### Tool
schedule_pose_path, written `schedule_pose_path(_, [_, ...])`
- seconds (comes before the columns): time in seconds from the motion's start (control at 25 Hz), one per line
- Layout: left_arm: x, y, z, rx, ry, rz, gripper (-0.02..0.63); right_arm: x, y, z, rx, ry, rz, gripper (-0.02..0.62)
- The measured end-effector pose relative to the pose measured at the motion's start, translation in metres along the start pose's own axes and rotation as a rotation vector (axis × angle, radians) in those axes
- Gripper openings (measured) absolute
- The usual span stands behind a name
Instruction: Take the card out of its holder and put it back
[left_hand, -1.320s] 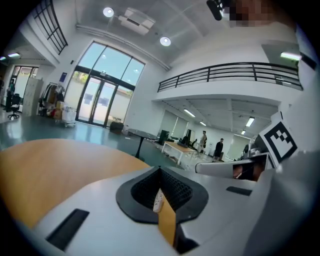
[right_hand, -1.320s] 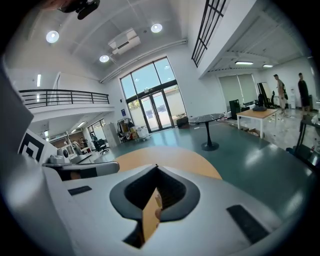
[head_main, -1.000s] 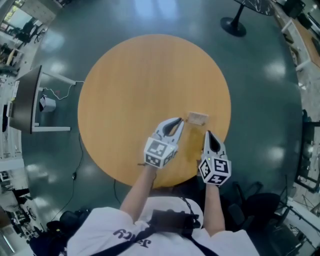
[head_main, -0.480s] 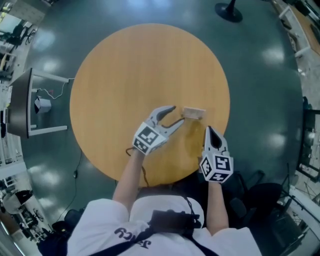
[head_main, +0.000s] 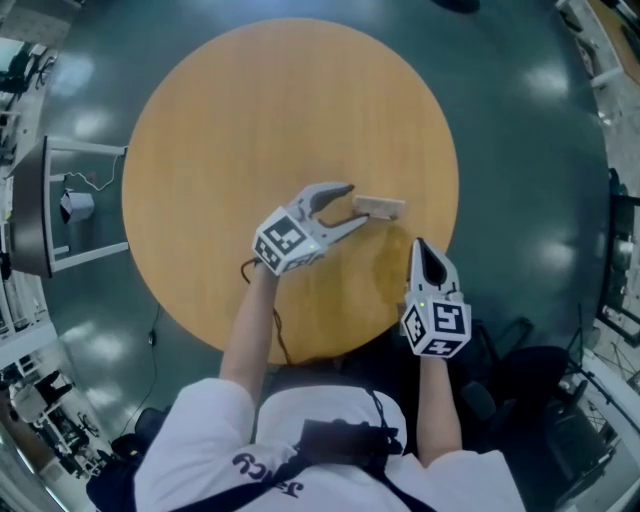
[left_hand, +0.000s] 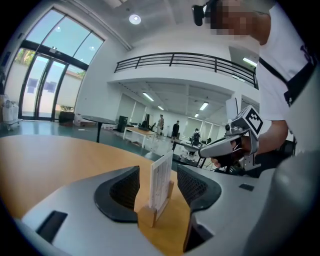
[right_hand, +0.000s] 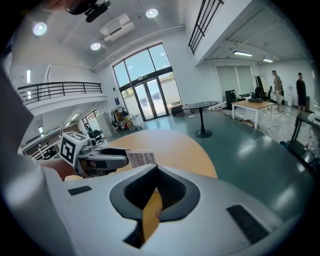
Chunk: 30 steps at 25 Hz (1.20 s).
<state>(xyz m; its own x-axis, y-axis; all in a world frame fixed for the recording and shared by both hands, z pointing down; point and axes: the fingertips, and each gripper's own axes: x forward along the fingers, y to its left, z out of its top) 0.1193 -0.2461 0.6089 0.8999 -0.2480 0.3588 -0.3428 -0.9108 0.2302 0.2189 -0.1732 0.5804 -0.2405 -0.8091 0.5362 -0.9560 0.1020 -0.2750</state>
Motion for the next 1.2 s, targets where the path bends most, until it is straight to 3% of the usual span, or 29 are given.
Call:
schedule_pose_path(0.4, [0.044, -0.011, 0.003, -0.014, -0.016, -0.172, 0.229, 0.0, -0.011, -0.014, 0.023, 0.019, -0.024, 0.02])
schedule_pose_path(0.56, [0.049, -0.007, 0.002, 0.0, 0.012, -0.17, 0.193, -0.002, -0.011, -0.015, 0.03, 0.019, -0.032, 0.02])
schedule_pose_path(0.8, [0.047, -0.009, 0.003, 0.03, 0.011, -0.18, 0.04, -0.006, -0.006, -0.016, 0.038, 0.01, -0.036, 0.02])
schedule_pose_path(1.2, [0.044, -0.014, 0.011, 0.104, 0.028, -0.256, 0.025, -0.014, 0.006, -0.004, 0.022, -0.01, -0.03, 0.02])
